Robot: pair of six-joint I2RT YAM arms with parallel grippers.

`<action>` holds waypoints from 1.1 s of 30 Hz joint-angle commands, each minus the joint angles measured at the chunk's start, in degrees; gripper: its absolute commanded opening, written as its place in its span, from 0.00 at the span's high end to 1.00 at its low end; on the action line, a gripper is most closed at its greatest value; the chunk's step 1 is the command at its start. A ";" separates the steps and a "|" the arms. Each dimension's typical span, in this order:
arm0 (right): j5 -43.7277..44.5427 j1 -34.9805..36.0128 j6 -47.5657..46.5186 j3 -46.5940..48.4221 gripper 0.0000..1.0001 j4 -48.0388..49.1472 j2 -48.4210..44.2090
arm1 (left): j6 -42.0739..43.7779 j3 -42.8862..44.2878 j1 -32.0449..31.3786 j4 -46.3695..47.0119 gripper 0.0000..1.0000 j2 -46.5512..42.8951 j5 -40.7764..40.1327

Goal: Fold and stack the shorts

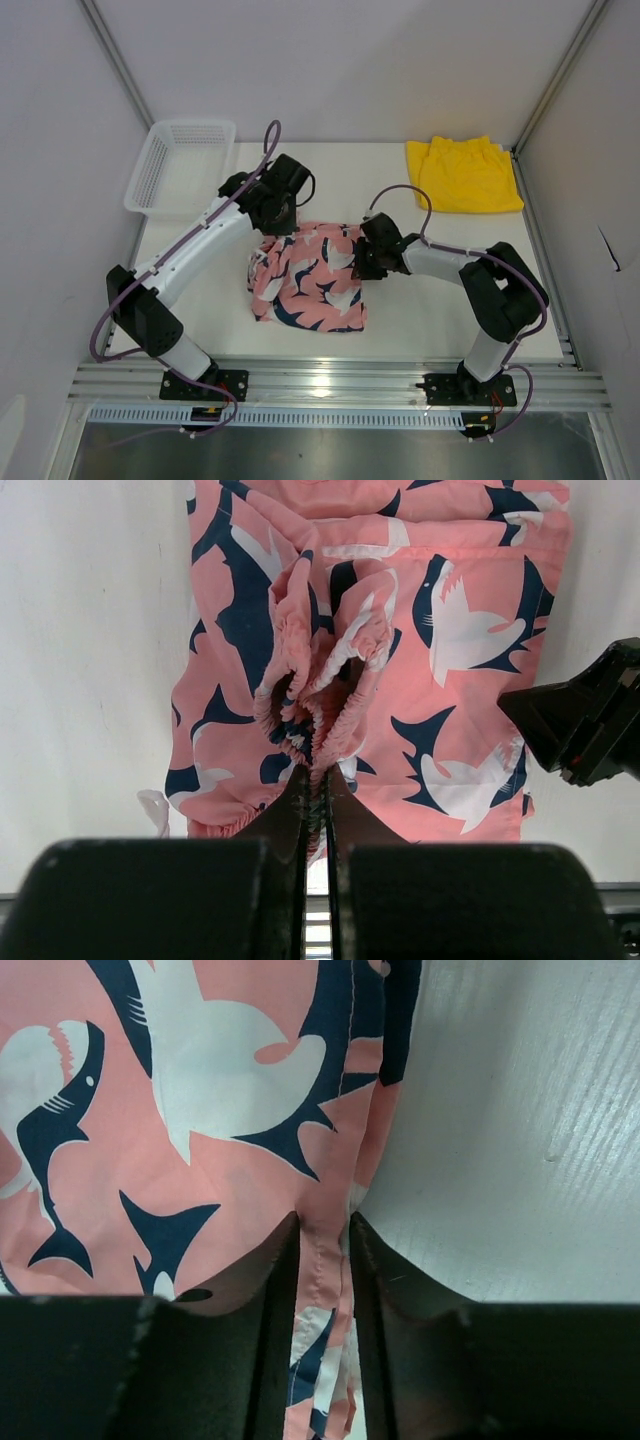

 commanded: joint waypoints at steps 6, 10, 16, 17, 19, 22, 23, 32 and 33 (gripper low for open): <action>3.98 1.21 -0.60 1.05 0.74 -1.77 1.55 | -7.04 4.07 -3.59 -0.23 1.00 2.18 -3.73; 4.51 1.21 -0.77 1.58 0.75 -2.65 1.81 | -8.36 4.34 -4.82 0.20 1.00 3.67 -3.56; 4.25 1.30 -0.69 1.93 0.75 -2.65 2.07 | -11.17 5.04 -7.81 0.03 1.00 4.46 -5.14; 4.33 1.39 -0.77 2.02 0.75 -2.65 2.07 | -11.44 4.61 -7.81 0.46 1.00 4.64 -4.79; 4.42 1.39 -0.60 1.93 0.75 -2.74 1.90 | -12.05 4.60 -7.90 1.08 1.00 5.43 -3.91; 4.60 1.39 -0.33 1.67 0.76 -2.65 1.55 | -13.37 4.34 -7.99 2.57 1.00 7.19 -2.60; 4.69 1.39 -0.42 1.75 0.76 -2.65 1.55 | -13.81 4.25 -7.99 3.01 1.00 7.71 -2.15; 4.69 1.39 -0.25 1.40 0.76 -2.30 1.90 | -18.29 1.88 -9.57 8.29 1.00 10.00 0.40; 4.69 1.39 -0.25 1.40 0.76 -2.13 1.90 | -18.56 1.79 -9.66 8.55 1.00 10.26 0.49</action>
